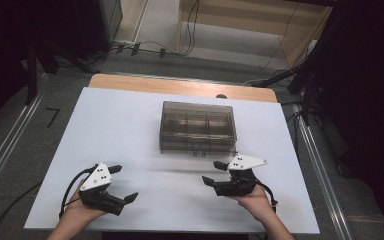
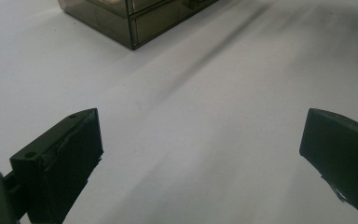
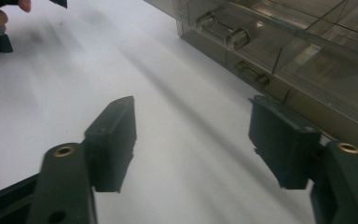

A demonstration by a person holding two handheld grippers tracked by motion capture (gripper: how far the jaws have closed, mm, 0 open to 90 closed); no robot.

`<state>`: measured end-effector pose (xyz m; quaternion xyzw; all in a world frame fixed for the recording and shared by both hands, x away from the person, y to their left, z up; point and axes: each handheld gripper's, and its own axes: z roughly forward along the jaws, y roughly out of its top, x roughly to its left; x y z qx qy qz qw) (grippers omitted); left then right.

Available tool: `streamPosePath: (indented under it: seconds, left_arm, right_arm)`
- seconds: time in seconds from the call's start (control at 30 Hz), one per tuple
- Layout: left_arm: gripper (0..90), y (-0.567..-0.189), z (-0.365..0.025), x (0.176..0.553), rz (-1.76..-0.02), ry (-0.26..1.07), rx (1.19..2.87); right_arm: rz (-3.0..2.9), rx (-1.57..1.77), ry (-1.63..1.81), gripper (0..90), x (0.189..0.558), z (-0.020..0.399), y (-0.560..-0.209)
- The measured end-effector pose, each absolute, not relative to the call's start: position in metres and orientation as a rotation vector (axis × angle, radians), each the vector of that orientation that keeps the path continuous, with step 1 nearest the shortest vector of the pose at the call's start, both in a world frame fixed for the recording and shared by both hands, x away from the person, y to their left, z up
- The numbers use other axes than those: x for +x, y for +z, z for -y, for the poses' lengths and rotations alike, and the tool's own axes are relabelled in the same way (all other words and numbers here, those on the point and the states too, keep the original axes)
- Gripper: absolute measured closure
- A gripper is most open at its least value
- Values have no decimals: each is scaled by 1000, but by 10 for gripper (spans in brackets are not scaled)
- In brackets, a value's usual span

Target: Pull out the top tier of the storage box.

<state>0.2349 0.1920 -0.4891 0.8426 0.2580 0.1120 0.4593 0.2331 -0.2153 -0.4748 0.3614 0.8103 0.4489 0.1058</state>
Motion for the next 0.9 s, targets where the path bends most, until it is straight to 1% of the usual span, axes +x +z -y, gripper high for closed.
streamPosePath:
  seconds: [0.13, 0.4, 0.57, 0.63, 0.8, 0.9]
  left_arm:
    - [0, -489, -192, 235, -633, 276, 2077]
    - [0, -489, -191, 235, -631, 278, 2076]
    - [0, -489, -192, 235, -632, 277, 2077]
    - [0, -489, -192, 235, -632, 277, 2079]
    - [0, -489, -191, 235, -632, 278, 2076]
    - [0, -489, -191, 235, -629, 278, 2079]
  right_arm:
    - [-2390, 1065, 1328, 396, 233, 216, -474]
    - [-2398, 1081, 1317, 619, 234, 219, -473]
    - [-2410, 1063, 1288, 706, 234, 218, -474]
    - [-2413, 1058, 1284, 762, 234, 218, -474]
    - [-2422, 1067, 1285, 857, 235, 219, -474]
    - [-2442, 1068, 1272, 870, 234, 219, -473]
